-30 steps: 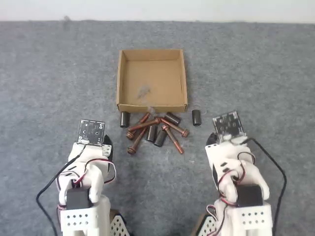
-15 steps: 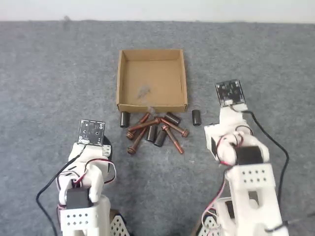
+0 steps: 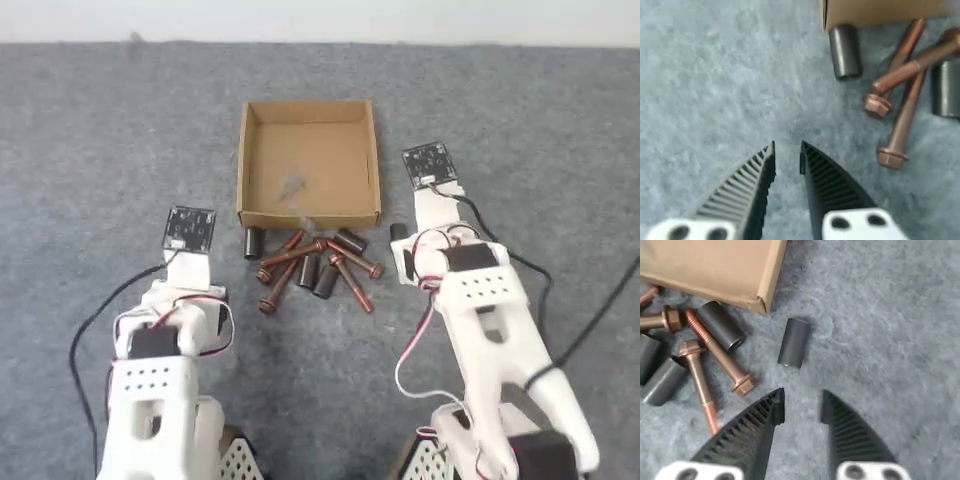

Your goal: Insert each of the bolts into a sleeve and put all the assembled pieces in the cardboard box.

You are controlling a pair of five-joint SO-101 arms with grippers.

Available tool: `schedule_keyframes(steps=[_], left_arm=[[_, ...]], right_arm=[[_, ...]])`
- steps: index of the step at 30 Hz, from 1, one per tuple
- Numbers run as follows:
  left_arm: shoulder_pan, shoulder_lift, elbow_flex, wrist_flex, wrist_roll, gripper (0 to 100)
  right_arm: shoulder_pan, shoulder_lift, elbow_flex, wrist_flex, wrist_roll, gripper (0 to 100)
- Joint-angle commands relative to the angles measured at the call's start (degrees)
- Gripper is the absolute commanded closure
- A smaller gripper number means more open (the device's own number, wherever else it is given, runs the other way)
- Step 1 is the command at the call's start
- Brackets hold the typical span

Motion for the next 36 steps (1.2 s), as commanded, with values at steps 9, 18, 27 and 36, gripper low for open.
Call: schedule_keyframes(steps=[9,18,27,36], left_arm=[[-0.4,2.9,-4.6,0.8,-1.0,92],[-0.4,3.0,-4.8,1.1,-2.8,92],[-0.4,3.1,-5.3,2.2,-2.9,92],[-0.4,3.1,-5.5,3.2,-3.0,92]], right_arm=[[0.0,13.6,-10.3,-7.7,2.7,87.2],[-0.1,23.2,-17.0,-7.7,4.0,87.2],[-0.6,27.2,-19.6,-9.1,3.8,87.2],[-2.1,32.0,-24.2,-5.9,4.1,87.2]])
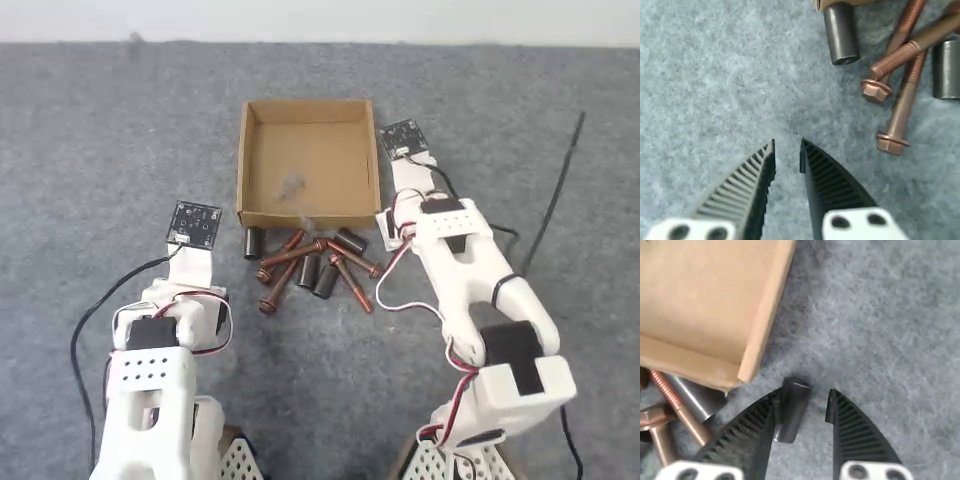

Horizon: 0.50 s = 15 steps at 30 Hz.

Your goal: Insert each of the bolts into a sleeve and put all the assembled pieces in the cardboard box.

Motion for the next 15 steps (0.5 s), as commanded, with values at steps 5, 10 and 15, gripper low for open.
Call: schedule_keyframes(steps=[5,10,15], left_arm=[[-0.4,0.6,-3.0,0.5,-0.4,85],[-0.4,0.6,-3.0,0.5,-0.4,85],[-0.4,0.6,-3.0,0.5,-0.4,85]], right_arm=[[-1.4,2.1,-6.2,5.3,1.0,87.2],[-1.2,2.9,-7.4,8.4,1.0,87.2],[-1.3,3.0,-7.4,7.0,1.0,87.3]])
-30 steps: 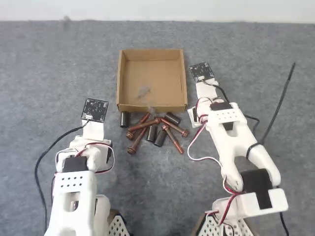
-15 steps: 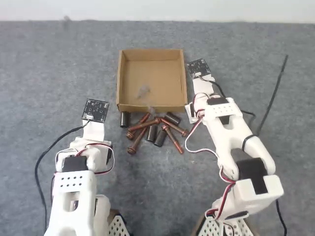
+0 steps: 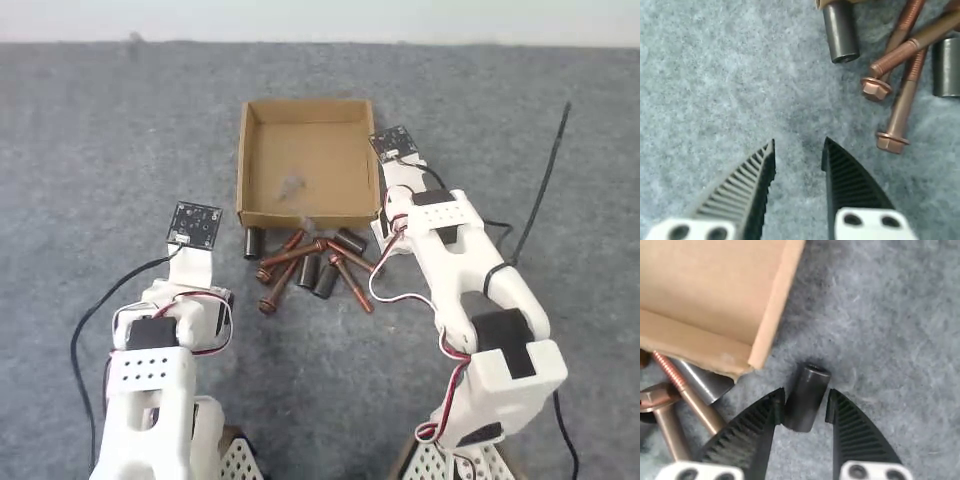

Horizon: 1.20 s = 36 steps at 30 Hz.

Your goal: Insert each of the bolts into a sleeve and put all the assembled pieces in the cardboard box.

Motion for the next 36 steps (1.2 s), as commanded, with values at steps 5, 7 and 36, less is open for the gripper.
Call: schedule_keyframes(steps=[5,7,36], left_arm=[[-0.3,0.6,-3.0,0.3,-0.4,85],[-0.3,0.6,-3.0,0.4,-0.4,85],[0.3,14.1,-9.1,-2.2,5.6,85]], right_arm=[[-0.5,-0.4,-3.0,-1.3,0.9,87.6],[-0.6,0.3,-3.8,-0.7,2.4,87.6],[3.3,11.4,-19.4,13.0,0.4,99.1]])
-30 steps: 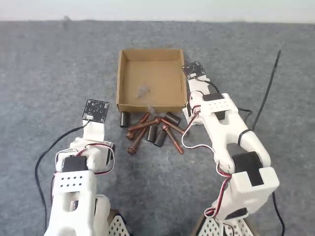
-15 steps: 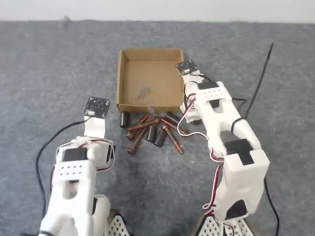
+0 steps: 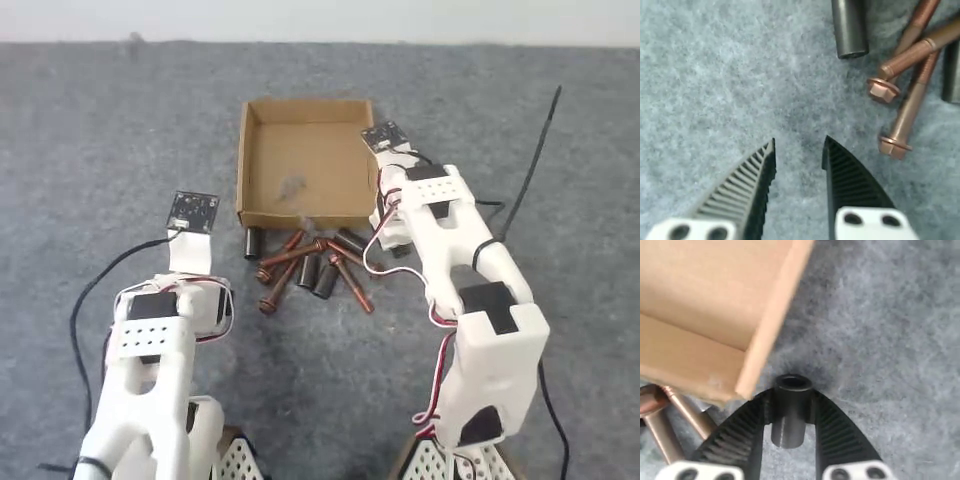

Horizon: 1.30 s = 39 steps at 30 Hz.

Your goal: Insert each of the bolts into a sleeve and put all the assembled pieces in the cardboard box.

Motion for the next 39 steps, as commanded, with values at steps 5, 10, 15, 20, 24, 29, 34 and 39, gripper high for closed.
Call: schedule_keyframes(steps=[5,10,15,20,24,29,34,39], left_arm=[[8.2,0.1,-4.4,-0.6,1.8,85],[19.2,0.5,-14.7,11.0,1.9,85],[25.4,2.2,-23.3,17.3,7.4,85],[26.2,17.1,-25.4,14.8,8.3,85],[26.3,28.2,-25.8,10.6,8.0,85],[26.2,30.2,-25.5,8.9,8.2,85],[23.0,30.2,-25.8,8.8,8.2,85],[17.2,30.2,-26.5,7.6,8.3,85]], right_arm=[[2.4,-0.5,-4.0,0.3,-2.1,99.1],[2.3,-0.4,-3.8,-0.7,-2.0,99.1],[2.3,-0.4,-3.8,-0.7,-2.0,99.1],[2.3,-0.4,-3.8,-0.7,-2.0,99.1],[2.3,-0.3,-3.8,-0.7,-1.9,99.1],[2.3,-0.3,-3.8,-0.7,-1.9,99.1],[2.3,-0.3,-3.8,-0.7,-1.9,99.1],[2.2,-0.3,-3.8,-0.7,-1.9,99.1]])
